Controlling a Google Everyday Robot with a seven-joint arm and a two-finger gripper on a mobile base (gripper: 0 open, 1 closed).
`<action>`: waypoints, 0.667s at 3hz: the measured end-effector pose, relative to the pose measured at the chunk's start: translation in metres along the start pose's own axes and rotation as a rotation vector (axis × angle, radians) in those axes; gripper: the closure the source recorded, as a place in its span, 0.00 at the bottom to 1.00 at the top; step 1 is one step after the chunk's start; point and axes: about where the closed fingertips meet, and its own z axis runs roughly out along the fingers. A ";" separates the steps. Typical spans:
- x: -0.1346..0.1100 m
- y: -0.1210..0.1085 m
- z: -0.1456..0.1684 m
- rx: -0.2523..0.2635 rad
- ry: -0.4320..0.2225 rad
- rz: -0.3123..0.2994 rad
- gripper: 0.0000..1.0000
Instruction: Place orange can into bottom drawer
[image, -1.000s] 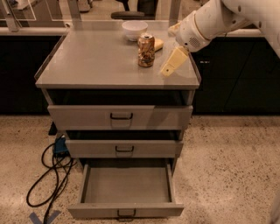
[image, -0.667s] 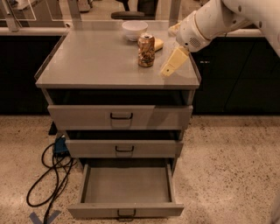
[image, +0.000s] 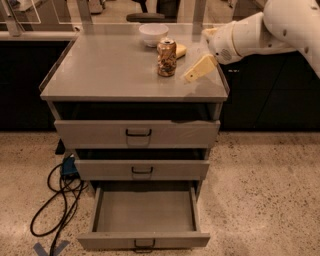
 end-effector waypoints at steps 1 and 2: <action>0.003 -0.034 0.005 0.143 -0.047 0.120 0.00; -0.005 -0.052 0.003 0.211 -0.088 0.171 0.00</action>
Offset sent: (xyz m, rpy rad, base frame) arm 0.0251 -0.0097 0.0043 0.0795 -0.0300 -0.1209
